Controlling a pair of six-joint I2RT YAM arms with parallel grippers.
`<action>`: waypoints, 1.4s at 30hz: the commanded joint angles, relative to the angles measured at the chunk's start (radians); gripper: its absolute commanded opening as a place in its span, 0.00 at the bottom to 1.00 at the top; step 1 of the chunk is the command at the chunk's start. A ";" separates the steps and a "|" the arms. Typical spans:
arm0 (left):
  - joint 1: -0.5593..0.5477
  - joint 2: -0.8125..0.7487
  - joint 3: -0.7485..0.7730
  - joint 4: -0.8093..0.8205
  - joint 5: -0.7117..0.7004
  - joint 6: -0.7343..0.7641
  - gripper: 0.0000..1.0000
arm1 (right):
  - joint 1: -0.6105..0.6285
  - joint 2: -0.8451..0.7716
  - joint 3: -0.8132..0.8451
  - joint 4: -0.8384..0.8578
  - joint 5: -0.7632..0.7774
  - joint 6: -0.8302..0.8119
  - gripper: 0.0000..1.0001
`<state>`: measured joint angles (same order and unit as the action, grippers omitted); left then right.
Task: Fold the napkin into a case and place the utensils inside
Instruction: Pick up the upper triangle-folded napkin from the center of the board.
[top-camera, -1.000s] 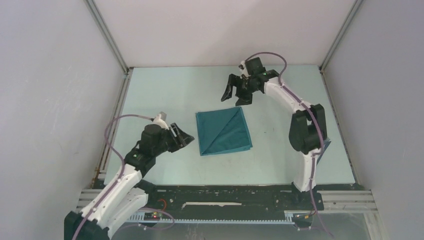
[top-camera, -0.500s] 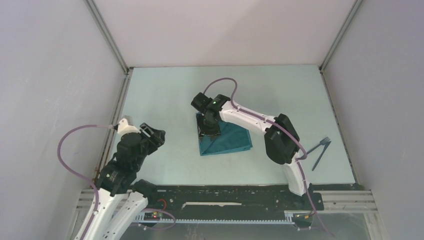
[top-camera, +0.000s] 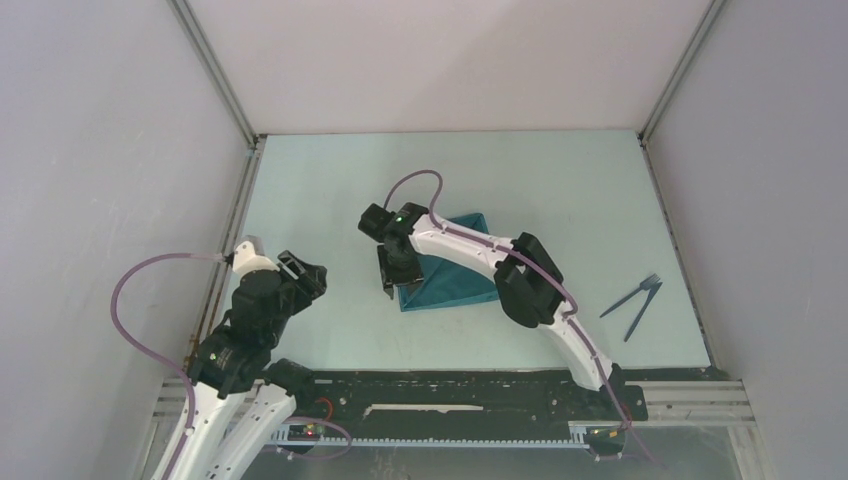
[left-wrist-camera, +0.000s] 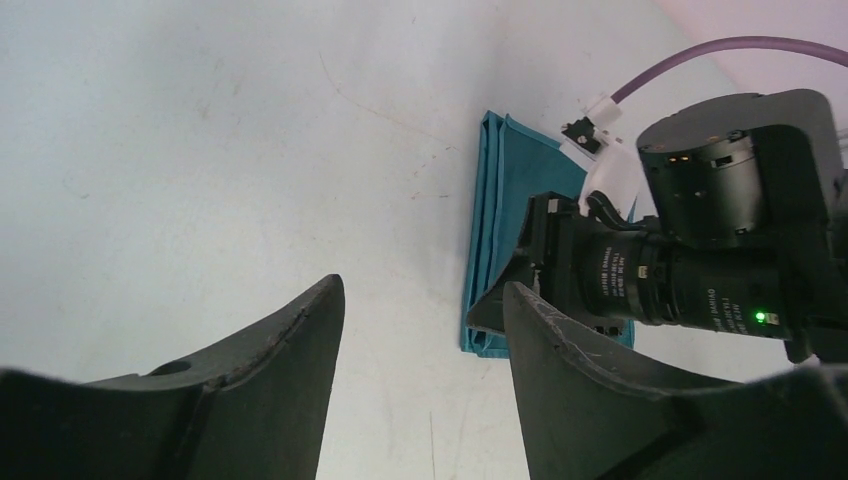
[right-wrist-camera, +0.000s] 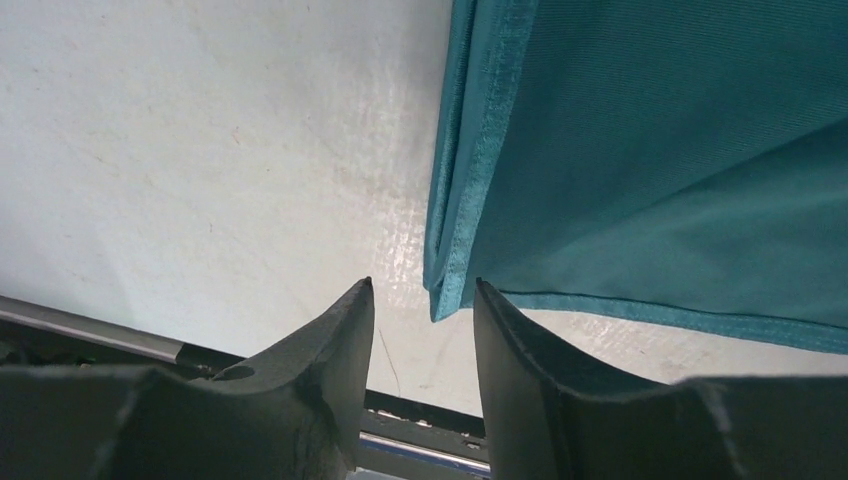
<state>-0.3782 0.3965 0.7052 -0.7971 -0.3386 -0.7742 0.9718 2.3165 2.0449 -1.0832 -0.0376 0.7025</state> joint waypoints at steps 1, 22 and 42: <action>0.005 -0.002 0.013 0.007 -0.028 0.030 0.66 | 0.017 0.035 0.065 -0.047 0.025 -0.002 0.50; 0.005 0.010 0.004 0.016 -0.024 0.029 0.67 | 0.043 0.135 0.093 -0.089 0.159 -0.030 0.49; 0.014 0.061 -0.036 0.055 0.039 -0.021 0.73 | 0.036 0.095 0.023 0.002 0.226 -0.119 0.04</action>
<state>-0.3782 0.4194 0.6956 -0.7921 -0.3344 -0.7692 1.0145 2.4245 2.1139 -1.1603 0.1417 0.6292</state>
